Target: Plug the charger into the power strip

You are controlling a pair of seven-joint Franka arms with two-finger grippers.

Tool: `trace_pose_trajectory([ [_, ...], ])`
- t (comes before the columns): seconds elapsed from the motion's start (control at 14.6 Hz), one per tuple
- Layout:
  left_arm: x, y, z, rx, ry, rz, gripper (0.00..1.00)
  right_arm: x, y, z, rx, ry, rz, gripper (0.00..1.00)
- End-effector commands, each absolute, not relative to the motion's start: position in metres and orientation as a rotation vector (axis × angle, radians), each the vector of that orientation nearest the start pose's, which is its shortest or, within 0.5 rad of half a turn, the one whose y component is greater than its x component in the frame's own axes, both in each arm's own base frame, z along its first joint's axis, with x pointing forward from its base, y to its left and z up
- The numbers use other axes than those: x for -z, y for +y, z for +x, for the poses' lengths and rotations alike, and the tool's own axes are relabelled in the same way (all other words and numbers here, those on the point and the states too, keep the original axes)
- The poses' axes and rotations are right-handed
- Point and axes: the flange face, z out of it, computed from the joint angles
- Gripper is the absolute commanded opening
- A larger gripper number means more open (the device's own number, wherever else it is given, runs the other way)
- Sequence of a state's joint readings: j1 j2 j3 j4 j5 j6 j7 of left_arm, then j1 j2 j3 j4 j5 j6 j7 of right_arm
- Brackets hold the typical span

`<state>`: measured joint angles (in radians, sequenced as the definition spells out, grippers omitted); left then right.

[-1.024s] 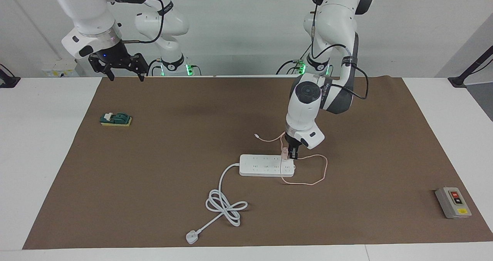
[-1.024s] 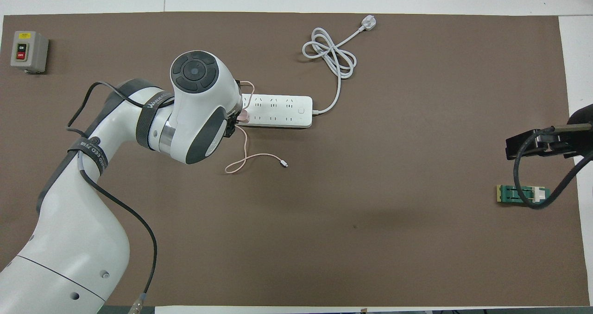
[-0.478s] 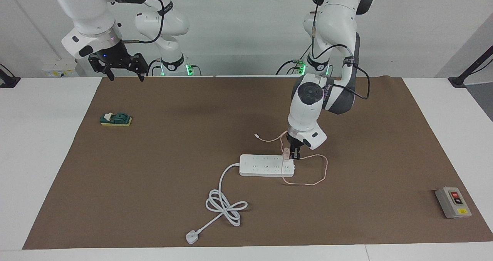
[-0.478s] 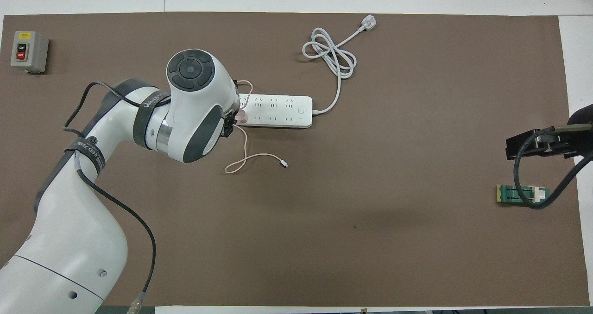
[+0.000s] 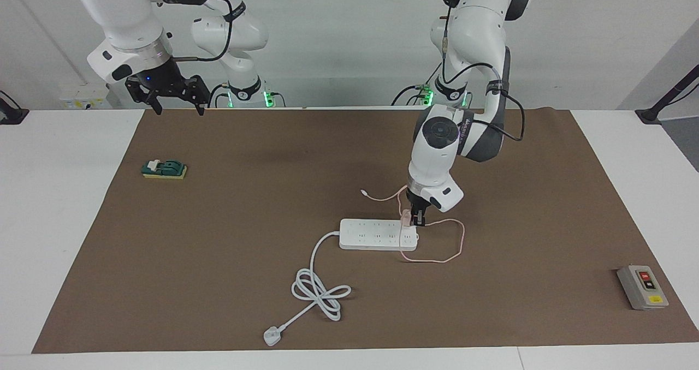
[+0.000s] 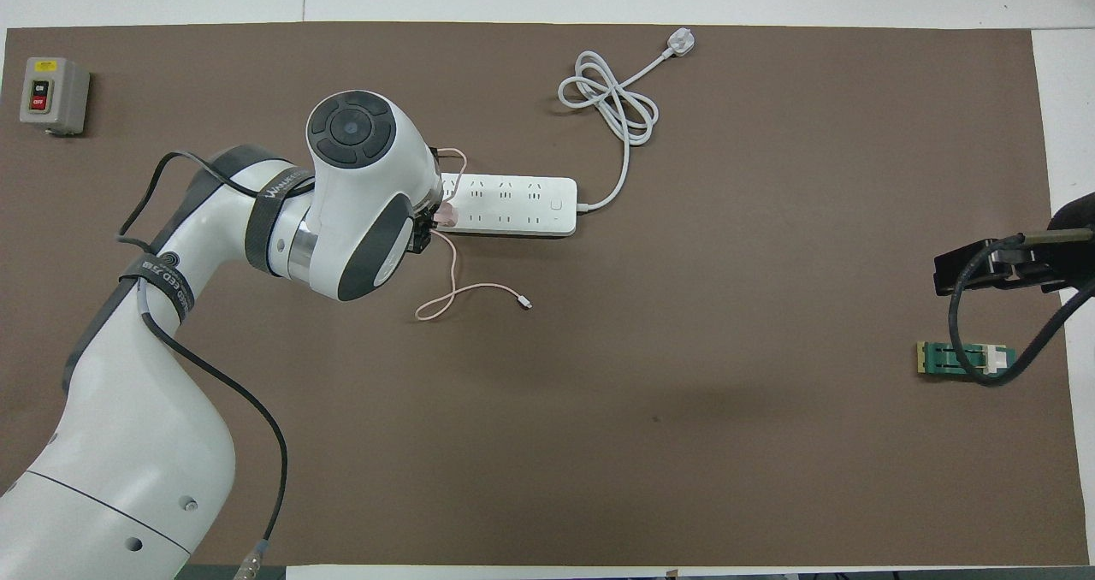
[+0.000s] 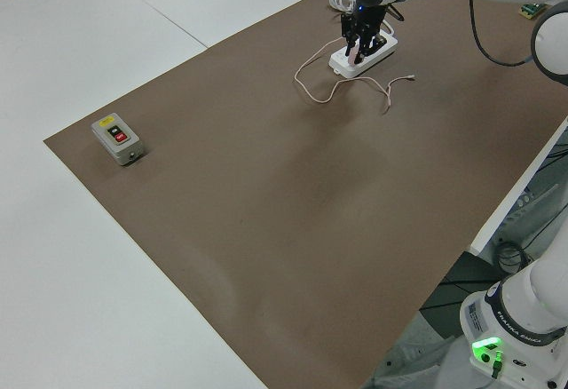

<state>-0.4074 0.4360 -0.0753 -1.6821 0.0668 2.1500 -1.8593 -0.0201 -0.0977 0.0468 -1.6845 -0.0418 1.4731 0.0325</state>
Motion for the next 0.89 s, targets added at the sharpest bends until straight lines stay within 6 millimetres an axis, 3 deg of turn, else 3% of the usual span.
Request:
trace_pose_trajectory([
  [0.0, -0.335, -0.296, 0.595, 0.048, -1.975, -2.437, 0.0, -0.618, 0.005, 0.506, -0.183, -0.018, -3.185, 1.0],
  [0.82, -0.332, -0.311, 0.59, 0.053, -1.95, -2.458, 0.0, -0.619, 0.008, 0.507, -0.168, -0.026, -3.186, 1.0],
])
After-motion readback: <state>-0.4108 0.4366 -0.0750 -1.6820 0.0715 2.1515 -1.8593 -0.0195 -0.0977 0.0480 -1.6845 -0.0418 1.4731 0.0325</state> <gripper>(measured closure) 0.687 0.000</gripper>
